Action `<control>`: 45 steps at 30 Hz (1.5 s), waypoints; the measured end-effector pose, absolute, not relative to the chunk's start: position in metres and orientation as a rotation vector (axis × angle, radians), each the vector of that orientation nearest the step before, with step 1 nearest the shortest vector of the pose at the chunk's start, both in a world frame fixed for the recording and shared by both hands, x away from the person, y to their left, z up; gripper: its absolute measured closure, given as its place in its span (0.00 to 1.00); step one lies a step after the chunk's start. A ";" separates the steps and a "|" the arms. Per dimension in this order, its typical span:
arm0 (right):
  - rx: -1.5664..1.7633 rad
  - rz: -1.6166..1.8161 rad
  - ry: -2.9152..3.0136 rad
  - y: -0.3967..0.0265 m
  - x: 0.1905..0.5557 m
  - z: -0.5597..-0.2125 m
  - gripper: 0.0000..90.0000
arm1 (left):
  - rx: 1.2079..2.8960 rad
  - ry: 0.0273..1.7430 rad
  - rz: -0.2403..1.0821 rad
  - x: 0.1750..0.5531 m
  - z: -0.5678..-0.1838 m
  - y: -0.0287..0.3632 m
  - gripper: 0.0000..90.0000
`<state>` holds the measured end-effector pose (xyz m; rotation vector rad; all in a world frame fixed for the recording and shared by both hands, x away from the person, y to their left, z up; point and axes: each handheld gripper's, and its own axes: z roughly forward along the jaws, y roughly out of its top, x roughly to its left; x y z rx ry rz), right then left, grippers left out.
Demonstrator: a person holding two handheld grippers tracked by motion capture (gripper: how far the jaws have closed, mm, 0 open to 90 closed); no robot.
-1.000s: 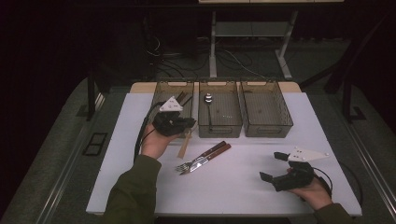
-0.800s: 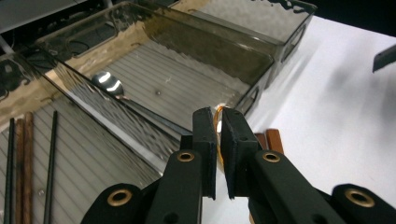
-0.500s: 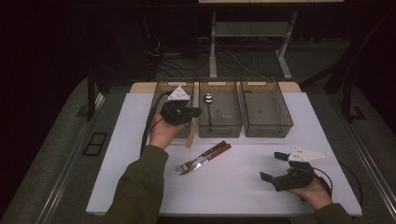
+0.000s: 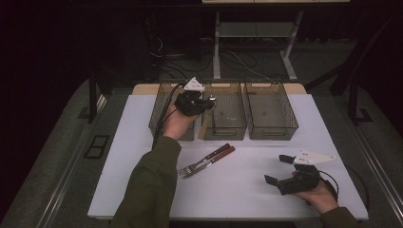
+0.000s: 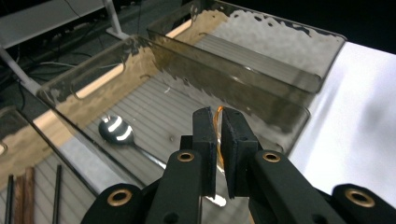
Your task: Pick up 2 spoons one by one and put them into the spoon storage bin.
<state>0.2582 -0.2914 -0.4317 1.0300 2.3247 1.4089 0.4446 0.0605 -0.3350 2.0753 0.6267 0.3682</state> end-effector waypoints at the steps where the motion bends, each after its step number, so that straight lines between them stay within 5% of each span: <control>1: 1.028 1.411 2.323 -0.291 0.258 -0.432 0.01 | 2.077 0.631 0.364 0.447 -0.334 0.058 0.94; 16: 1.016 1.427 2.320 -0.292 0.257 -0.431 0.01 | 2.035 0.711 0.402 0.483 -0.334 0.036 0.94; 32: 1.010 1.449 2.322 -0.292 0.256 -0.429 0.01 | 2.167 0.849 0.465 0.511 -0.366 0.025 0.93; 45: 1.010 1.446 2.320 -0.291 0.257 -0.430 0.01 | 2.140 0.808 0.445 0.501 -0.357 0.019 0.65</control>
